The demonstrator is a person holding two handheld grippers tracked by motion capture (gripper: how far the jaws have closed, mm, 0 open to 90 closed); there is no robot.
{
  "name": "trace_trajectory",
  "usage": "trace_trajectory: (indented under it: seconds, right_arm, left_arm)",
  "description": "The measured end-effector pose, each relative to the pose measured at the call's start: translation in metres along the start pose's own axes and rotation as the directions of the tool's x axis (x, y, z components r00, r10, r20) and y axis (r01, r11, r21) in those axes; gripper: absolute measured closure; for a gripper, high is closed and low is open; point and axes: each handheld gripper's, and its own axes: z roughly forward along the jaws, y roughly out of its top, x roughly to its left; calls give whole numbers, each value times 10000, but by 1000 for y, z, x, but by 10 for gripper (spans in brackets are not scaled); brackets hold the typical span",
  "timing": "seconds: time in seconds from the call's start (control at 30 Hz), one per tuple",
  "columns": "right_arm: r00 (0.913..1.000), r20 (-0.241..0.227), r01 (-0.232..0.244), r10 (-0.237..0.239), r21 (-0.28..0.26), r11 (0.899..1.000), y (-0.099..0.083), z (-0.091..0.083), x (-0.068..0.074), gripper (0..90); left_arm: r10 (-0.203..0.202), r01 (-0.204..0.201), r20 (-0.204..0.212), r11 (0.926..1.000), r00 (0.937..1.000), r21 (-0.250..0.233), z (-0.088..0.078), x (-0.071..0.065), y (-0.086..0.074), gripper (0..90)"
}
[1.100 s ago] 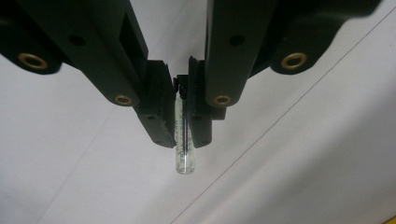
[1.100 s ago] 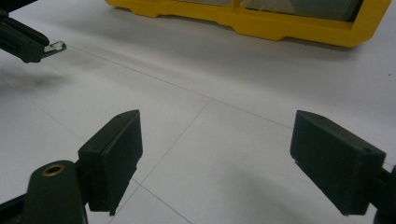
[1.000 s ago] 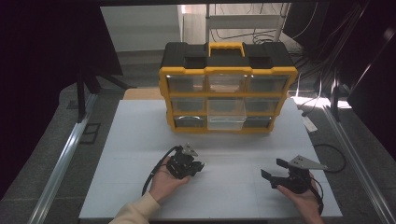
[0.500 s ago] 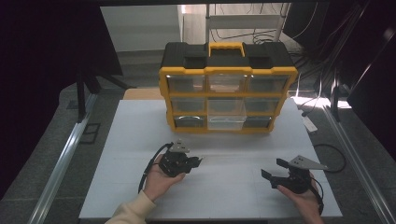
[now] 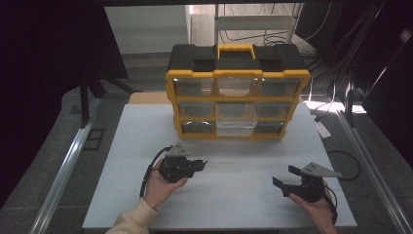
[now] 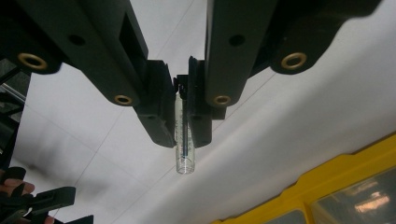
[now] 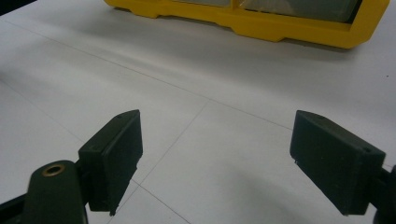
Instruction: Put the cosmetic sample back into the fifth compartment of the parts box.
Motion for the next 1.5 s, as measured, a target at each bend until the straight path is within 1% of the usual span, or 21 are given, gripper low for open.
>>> trace_trajectory:
  seconds: [0.2,0.6,0.7,0.8,1.17,1.33,1.5]
  right_arm:
    - [10000,7,6,-6,9,10000,0,0,0,173]
    - [10000,12,8,-8,22,10000,0,0,0,173]
    - [10000,16,14,-14,32,10000,0,0,0,173]
    - [10000,18,11,-11,26,10000,0,0,0,173]
    - [10000,58,-29,29,-4,10000,0,0,-1,174]
    - [10000,41,4,-4,16,10000,0,0,0,174]
    - [10000,45,-12,12,13,10000,0,0,0,174]
  left_arm:
    - [-85,86,90,9998,9999,-202,-6,2,1,808]
    - [-60,60,-4,9990,10000,-440,-13,3,3,808]
    - [-90,94,82,9986,9999,-511,-14,2,5,808]
    - [-62,66,71,9984,10000,-556,-15,1,6,808]
    - [-72,75,32,9955,10000,-948,-25,1,9,808]
    - [-35,35,2,9948,10000,-1017,-26,0,10,808]
    - [69,-67,10,9914,10000,-1304,-31,-4,16,808]
